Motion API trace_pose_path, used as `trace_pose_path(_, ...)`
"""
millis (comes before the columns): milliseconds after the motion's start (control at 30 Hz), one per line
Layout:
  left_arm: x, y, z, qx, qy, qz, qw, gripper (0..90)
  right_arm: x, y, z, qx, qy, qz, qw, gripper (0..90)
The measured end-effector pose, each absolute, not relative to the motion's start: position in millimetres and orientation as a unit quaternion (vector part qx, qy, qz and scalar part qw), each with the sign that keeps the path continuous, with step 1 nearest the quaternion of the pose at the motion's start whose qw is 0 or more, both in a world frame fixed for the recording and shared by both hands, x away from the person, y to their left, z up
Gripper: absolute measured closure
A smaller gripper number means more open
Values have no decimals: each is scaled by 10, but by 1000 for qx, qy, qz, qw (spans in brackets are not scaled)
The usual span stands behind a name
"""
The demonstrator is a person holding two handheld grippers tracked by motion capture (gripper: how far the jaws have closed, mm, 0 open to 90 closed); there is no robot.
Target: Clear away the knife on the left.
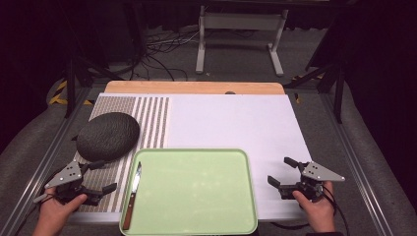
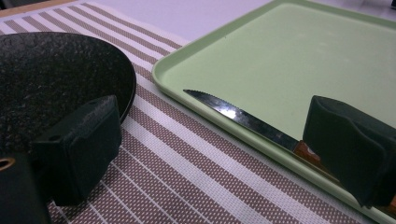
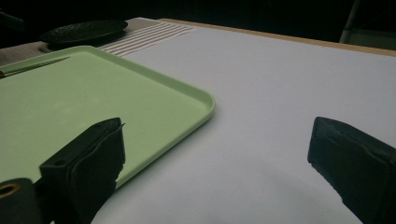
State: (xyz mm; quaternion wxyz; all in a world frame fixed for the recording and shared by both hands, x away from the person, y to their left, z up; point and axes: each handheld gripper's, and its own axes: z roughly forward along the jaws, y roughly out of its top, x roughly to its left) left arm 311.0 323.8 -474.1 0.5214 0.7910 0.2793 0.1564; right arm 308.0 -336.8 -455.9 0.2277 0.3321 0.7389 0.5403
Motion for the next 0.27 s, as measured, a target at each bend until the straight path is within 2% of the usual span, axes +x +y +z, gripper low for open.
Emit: trace_pose_path(267,3092,3240,-4720,785,280,158,529,52,3081,-3362,-4544,331,738,541,232,52)
